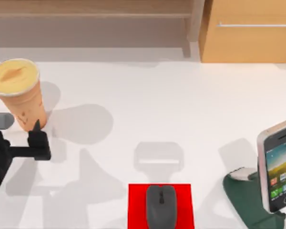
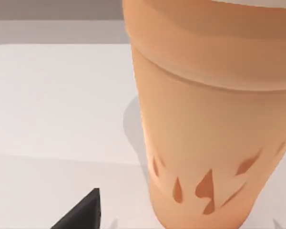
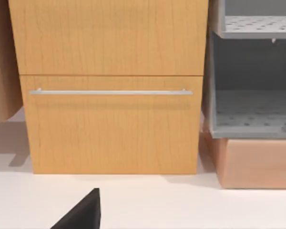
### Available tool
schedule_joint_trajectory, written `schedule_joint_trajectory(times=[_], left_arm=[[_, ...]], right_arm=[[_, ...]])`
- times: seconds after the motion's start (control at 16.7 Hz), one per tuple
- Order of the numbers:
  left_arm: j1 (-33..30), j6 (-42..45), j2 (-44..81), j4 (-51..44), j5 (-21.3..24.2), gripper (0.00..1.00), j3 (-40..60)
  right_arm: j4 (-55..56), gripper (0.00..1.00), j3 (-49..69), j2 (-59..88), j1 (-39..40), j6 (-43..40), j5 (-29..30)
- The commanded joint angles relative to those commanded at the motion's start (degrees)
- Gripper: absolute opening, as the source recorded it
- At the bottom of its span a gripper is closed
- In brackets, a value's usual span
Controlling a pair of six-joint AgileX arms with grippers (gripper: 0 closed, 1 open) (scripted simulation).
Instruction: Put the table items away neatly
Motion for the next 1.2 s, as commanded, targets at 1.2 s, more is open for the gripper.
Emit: schedule_joint_trajectory(times=[1.2], left_arm=[[0.80, 0.60, 19.79, 12.96, 0.14, 1.00, 13.73]], right_arm=[[0.00, 1.00, 0.00, 0.00, 0.00, 0.00, 0.00]])
